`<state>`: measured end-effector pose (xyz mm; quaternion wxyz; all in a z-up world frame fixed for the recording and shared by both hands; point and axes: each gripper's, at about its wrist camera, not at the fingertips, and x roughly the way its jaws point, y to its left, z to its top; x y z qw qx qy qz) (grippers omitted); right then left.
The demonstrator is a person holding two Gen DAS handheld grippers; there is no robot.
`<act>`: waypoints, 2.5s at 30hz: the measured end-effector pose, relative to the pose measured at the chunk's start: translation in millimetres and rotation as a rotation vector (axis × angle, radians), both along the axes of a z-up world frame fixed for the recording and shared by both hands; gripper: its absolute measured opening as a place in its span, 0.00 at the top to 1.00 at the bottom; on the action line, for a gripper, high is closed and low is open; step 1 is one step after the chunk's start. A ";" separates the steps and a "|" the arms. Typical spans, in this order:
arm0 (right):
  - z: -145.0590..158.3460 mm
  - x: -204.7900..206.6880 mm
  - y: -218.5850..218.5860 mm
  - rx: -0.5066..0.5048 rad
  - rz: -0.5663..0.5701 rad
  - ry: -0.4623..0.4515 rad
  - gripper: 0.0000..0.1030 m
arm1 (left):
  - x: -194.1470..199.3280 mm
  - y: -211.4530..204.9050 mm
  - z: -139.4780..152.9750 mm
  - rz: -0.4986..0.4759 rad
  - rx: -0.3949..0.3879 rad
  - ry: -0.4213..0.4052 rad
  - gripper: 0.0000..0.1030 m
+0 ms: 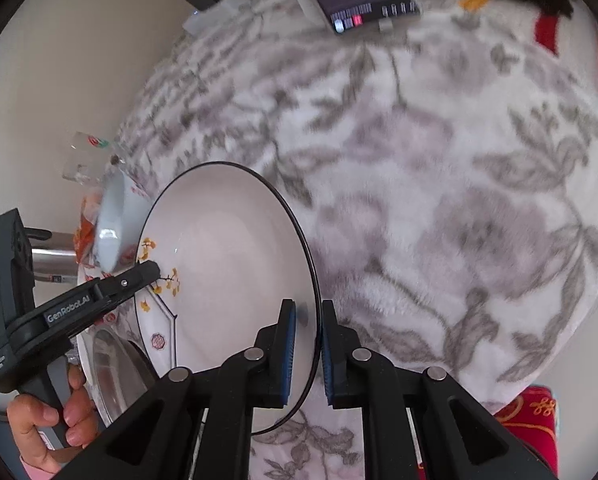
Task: Organize plates and bowls
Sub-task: 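Lift the yellow-blossom plate with both grippers and tilt it up, then lower the plate into the steel basin and open both grippers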
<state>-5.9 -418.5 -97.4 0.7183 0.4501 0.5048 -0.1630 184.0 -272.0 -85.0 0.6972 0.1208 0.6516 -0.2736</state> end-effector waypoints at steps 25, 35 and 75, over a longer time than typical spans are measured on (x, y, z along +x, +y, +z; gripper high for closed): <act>67.6 29.0 67.8 -0.069 0.278 -0.198 0.86 | -38.0 135.5 82.3 0.333 -0.246 -0.151 0.76; 69.9 45.4 129.8 -0.107 0.412 -0.179 0.86 | -55.9 222.1 59.4 0.526 -0.267 -0.098 0.76; 27.0 86.1 190.4 -0.160 0.582 -0.092 0.86 | -55.9 269.1 5.7 0.640 -0.122 -0.031 0.76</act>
